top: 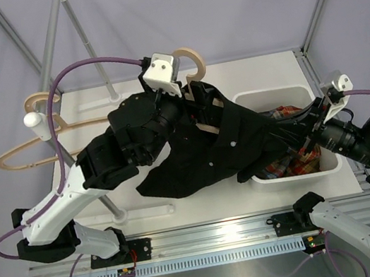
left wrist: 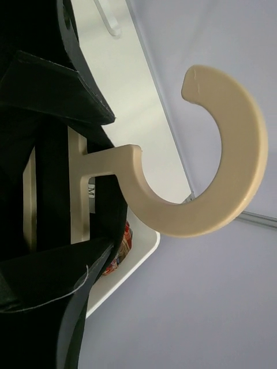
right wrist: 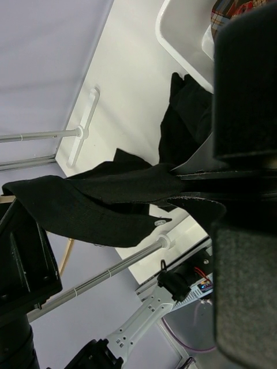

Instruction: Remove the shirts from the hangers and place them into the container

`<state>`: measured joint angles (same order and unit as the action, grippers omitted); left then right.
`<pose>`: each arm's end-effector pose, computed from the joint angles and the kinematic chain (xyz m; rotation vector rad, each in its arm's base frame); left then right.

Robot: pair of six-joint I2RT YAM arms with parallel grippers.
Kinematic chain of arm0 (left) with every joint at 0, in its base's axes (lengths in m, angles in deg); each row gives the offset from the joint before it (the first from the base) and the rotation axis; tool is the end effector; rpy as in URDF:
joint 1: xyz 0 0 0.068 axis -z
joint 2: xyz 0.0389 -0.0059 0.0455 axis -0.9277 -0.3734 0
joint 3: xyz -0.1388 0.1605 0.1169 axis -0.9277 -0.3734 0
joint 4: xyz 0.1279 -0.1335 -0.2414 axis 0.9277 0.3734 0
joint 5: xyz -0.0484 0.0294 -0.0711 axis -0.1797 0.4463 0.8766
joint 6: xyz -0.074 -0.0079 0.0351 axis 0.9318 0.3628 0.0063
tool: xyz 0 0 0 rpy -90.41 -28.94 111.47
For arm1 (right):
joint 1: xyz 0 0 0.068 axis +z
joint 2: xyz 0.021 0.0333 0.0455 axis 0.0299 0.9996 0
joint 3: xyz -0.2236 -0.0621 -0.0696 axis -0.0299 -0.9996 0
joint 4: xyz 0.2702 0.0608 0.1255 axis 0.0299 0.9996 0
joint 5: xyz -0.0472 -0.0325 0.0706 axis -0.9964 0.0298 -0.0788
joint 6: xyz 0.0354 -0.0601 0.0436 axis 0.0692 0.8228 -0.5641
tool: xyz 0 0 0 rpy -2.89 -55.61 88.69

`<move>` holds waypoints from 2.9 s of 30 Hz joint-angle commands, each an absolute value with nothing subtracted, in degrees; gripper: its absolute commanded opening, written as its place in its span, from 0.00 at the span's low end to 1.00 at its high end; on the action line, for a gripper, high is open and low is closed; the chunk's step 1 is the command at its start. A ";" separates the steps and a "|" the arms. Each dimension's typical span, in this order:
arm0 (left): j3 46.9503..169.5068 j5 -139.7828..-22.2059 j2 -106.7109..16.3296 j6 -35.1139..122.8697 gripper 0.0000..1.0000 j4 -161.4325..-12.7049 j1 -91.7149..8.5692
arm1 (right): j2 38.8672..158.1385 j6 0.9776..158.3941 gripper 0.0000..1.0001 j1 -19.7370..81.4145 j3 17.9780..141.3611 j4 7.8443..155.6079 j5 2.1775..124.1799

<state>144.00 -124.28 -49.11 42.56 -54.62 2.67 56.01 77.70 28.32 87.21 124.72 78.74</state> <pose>0.1493 -0.3031 0.5293 0.3726 1.5862 -0.6080 0.1148 0.0892 0.5071 -0.5696 1.5070 0.7964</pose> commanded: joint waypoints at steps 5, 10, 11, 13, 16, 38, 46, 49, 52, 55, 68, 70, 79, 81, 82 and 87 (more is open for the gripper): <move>144.17 -121.60 -44.93 46.27 0.85 -56.49 2.33 | 57.15 75.43 0.00 28.43 89.55 122.61 77.86; 142.67 -117.83 -43.09 48.99 0.85 -57.19 2.42 | 58.64 73.85 0.00 28.43 90.43 123.49 76.63; 142.41 -117.30 -42.82 49.35 0.85 -57.37 2.42 | 58.73 73.58 0.00 28.43 90.52 123.49 76.46; 142.06 -115.63 -42.56 50.05 0.85 -57.37 2.42 | 59.34 73.23 0.00 28.43 90.78 123.67 76.63; 142.06 -114.05 -42.82 51.72 0.84 -56.49 2.42 | 59.17 72.62 0.00 28.34 90.69 123.23 77.07; 138.71 -115.36 -43.88 51.90 0.84 -58.07 2.33 | 55.39 71.65 0.00 28.43 92.80 123.93 82.96; 140.47 -115.53 -43.61 51.19 0.84 -57.54 2.33 | 55.22 72.17 0.00 28.34 91.31 123.94 83.40; 140.47 -116.06 -43.79 50.93 0.84 -57.28 2.33 | 54.78 71.91 0.00 28.34 91.22 123.84 83.84; 140.47 -116.06 -43.70 50.76 0.84 -57.37 2.33 | 54.78 72.00 0.00 28.43 91.22 124.02 84.10; 140.30 -116.24 -43.79 50.76 0.84 -57.45 2.33 | 54.60 71.91 0.00 28.43 91.31 124.20 84.19; 141.79 -117.73 -44.40 49.17 0.84 -57.19 2.33 | 54.16 72.52 0.00 28.43 90.70 124.90 85.86; 141.44 -117.91 -44.23 49.17 0.84 -57.37 2.33 | 54.07 72.53 0.00 28.43 90.61 124.99 85.86; 139.16 -117.12 -43.97 49.79 0.68 -58.33 2.33 | 54.07 72.87 0.00 28.43 90.43 124.90 85.07; 138.89 -117.12 -43.79 49.88 0.53 -58.33 2.33 | 54.07 73.05 0.00 28.43 90.34 125.25 84.72; 138.80 -117.29 -43.61 49.88 0.49 -58.33 2.33 | 53.99 73.14 0.00 28.34 90.26 125.25 84.54; 138.10 -118.44 -43.17 49.61 0.27 -58.24 2.33 | 53.72 72.70 0.00 28.43 89.91 124.81 85.16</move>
